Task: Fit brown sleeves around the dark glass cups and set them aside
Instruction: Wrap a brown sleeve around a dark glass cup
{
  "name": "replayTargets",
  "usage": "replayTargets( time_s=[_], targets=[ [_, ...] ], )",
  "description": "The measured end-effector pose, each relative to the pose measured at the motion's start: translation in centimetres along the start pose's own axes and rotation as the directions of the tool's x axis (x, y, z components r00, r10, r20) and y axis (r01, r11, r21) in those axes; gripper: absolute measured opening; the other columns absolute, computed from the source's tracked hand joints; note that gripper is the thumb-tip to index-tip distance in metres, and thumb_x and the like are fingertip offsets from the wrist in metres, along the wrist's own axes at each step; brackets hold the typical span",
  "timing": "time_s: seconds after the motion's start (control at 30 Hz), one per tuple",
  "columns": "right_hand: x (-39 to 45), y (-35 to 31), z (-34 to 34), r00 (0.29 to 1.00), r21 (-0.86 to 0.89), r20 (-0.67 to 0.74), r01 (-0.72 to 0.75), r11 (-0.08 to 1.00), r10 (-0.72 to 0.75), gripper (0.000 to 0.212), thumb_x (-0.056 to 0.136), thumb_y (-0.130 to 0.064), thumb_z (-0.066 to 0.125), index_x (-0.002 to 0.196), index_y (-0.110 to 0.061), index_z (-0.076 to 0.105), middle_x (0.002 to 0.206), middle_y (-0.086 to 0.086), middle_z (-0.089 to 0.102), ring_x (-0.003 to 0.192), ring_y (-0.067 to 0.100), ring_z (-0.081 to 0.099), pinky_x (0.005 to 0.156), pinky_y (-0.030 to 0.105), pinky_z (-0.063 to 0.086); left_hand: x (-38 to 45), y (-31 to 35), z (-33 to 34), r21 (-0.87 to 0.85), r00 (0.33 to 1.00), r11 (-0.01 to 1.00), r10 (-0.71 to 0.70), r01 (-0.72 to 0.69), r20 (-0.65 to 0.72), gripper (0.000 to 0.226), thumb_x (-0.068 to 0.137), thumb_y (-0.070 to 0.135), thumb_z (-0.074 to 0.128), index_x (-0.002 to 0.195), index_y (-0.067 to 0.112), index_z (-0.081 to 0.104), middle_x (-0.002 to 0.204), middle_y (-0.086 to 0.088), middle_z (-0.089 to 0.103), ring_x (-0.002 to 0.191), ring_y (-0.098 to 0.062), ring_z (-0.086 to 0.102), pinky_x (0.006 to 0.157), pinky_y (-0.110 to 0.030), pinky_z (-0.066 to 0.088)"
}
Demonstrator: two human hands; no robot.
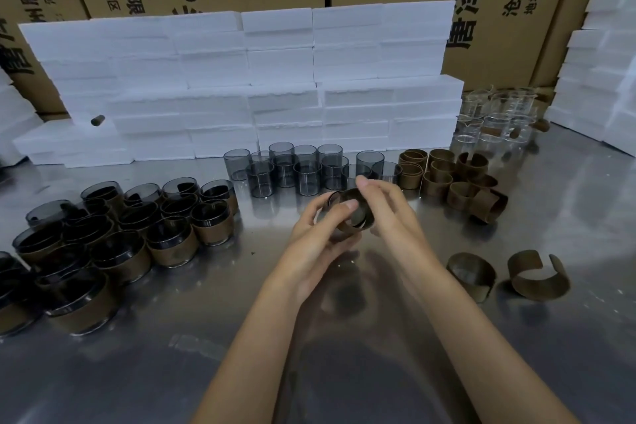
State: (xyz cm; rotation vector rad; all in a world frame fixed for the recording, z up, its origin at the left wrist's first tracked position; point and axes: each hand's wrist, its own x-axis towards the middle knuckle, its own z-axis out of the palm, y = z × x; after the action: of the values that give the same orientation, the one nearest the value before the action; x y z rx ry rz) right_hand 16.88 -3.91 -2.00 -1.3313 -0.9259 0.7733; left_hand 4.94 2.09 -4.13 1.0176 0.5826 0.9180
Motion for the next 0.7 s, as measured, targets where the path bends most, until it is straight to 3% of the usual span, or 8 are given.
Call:
replayTargets(
  time_s=[0.07, 0.17, 0.27, 0.47, 0.7],
  targets=[
    [0.0, 0.3, 0.1, 0.996, 0.007, 0.046, -0.074, 0.997, 0.074, 0.080, 0.065, -0.086, 0.063, 0.126, -0.034, 0.063, 0.123, -0.007, 0.069, 0.111, 0.005, 0.067, 0.096, 0.032, 0.054, -0.1, -0.2, 0.5, 0.063, 1.000, 0.998, -0.005, 0.003, 0.030, 0.064, 0.069, 0.034, 0.088, 0.127, 0.015, 0.067, 0.120, -0.021, 0.072, 0.112, -0.035, 0.070, 0.097, -0.051, 0.058],
    [0.2, 0.8, 0.0, 0.986, 0.050, 0.096, -0.141, 0.989, 0.135, 0.071, 0.073, -0.086, 0.060, 0.116, -0.031, 0.071, 0.111, -0.004, 0.077, 0.105, 0.011, 0.072, 0.101, 0.040, 0.053, -0.3, -0.3, 1.1, 0.134, 1.000, 0.991, -0.002, 0.000, 0.014, 0.060, 0.065, 0.038, 0.086, 0.120, 0.019, 0.071, 0.110, -0.014, 0.076, 0.103, -0.025, 0.075, 0.091, -0.047, 0.061],
    [0.3, 0.9, 0.0, 0.984, 0.037, 0.107, -0.149, 0.988, 0.145, 0.078, 0.074, -0.089, 0.054, 0.107, -0.022, 0.078, 0.105, 0.000, 0.079, 0.104, 0.015, 0.074, 0.104, 0.045, 0.053, -0.4, -0.3, 1.2, 0.166, 1.000, 0.986, 0.006, -0.005, -0.008, 0.063, 0.061, 0.039, 0.087, 0.119, 0.019, 0.072, 0.109, -0.012, 0.076, 0.099, -0.024, 0.076, 0.087, -0.044, 0.062],
    [0.4, 1.2, 0.2, 0.999, 0.000, -0.036, -0.038, 0.999, 0.038, 0.048, 0.085, -0.082, 0.047, 0.085, -0.044, 0.077, 0.086, -0.011, 0.079, 0.082, 0.000, 0.073, 0.081, 0.029, 0.055, -0.3, -0.3, 0.9, 0.140, 0.999, 0.990, -0.004, -0.001, 0.032, 0.043, 0.083, 0.014, 0.079, 0.125, 0.021, 0.070, 0.117, -0.016, 0.074, 0.106, -0.032, 0.074, 0.097, -0.052, 0.058],
    [0.4, 1.4, 0.4, 0.995, 0.081, -0.082, -0.054, 0.995, 0.061, 0.050, 0.087, -0.080, 0.047, 0.084, -0.040, 0.079, 0.086, -0.010, 0.079, 0.080, 0.002, 0.074, 0.076, 0.029, 0.055, -0.5, -0.2, 1.0, 0.106, 0.999, 0.994, -0.017, 0.013, 0.036, 0.048, 0.078, 0.020, 0.080, 0.125, 0.018, 0.069, 0.115, -0.018, 0.074, 0.109, -0.034, 0.072, 0.086, -0.046, 0.062]
  ],
)
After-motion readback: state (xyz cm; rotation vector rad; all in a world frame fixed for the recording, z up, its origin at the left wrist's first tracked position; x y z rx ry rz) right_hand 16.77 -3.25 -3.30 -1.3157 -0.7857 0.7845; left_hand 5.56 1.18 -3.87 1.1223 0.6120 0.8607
